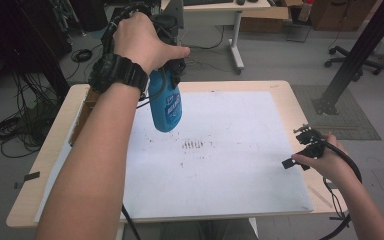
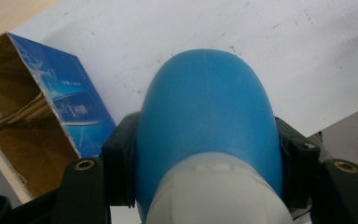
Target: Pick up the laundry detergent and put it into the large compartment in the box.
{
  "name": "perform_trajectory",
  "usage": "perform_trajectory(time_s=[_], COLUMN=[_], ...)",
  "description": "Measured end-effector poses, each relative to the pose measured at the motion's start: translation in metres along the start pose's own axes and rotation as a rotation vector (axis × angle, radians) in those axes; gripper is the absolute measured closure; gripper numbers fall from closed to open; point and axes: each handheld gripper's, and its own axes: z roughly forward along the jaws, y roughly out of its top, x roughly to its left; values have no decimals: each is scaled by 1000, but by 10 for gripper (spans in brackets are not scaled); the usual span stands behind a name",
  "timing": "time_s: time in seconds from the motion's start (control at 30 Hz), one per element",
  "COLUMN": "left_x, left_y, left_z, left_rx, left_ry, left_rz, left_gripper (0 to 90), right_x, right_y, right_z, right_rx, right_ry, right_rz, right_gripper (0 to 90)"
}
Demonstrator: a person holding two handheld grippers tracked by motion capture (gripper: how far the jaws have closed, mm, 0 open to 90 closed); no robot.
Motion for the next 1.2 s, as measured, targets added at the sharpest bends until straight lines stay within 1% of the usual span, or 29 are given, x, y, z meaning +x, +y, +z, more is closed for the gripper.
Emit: perform_trajectory(time_s=[0.03,0.23,0.33,0.57,0.8,0.97,1.1,1.2], left_x=[1,7,12,25,38,48,56,62], left_y=[0,-1,-3,-7,-13,-17,-20,-23], left_z=[-1,-3,-5,-7,-8,-8,-9,-10], left_rx=[5,-3,-3,-4,-9,-20,-23,-33], left_ry=[3,13,20,22,40,33,36,53], left_rz=[4,-24,-31,-63,-98,-129,-149,-170], left_gripper=[377,377,377,377,377,377,377,377], right_x=[0,0,0,-1,-2,-2,-1,-1], right_y=[0,0,1,0,0,0,1,2], right_z=[0,1,0,-1,1,1,1,2], right_rx=[0,1,-2,-5,-2,-1,-2,0], right_ry=[1,2,1,2,2,0,0,1], right_rz=[1,1,-3,1,5,4,5,5], right_gripper=[121,121,121,121,121,121,121,121])
